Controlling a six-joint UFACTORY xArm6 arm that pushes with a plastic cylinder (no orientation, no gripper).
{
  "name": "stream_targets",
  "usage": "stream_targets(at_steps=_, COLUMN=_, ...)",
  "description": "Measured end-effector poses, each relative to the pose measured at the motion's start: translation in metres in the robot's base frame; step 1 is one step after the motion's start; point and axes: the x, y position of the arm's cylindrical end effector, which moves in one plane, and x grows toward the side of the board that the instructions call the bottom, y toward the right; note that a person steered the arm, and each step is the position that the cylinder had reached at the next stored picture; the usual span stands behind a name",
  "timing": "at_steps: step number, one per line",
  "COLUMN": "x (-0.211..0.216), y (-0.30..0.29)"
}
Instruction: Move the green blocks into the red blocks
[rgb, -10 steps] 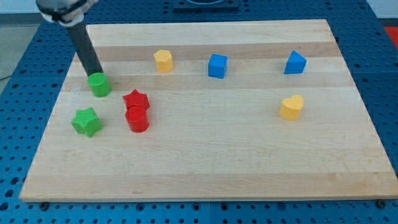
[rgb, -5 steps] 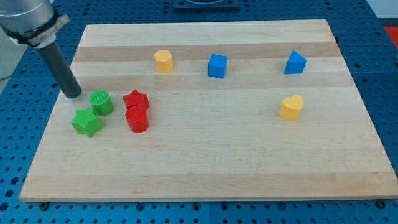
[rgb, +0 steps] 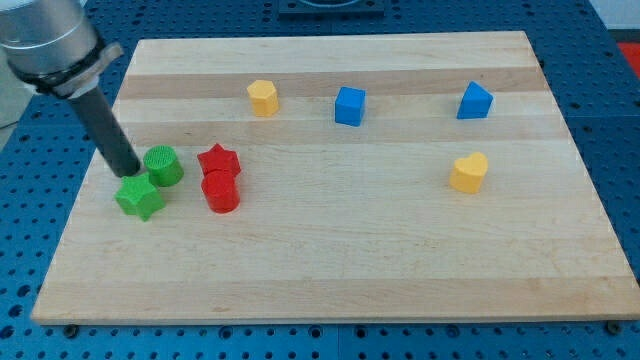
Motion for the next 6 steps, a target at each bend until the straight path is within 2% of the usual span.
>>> stream_targets(at_steps=3, x=-0.005, y=0.031)
stream_targets(at_steps=4, x=-0.005, y=-0.050)
stream_targets(at_steps=5, x=-0.004, y=-0.064)
stream_targets(at_steps=6, x=0.023, y=-0.055)
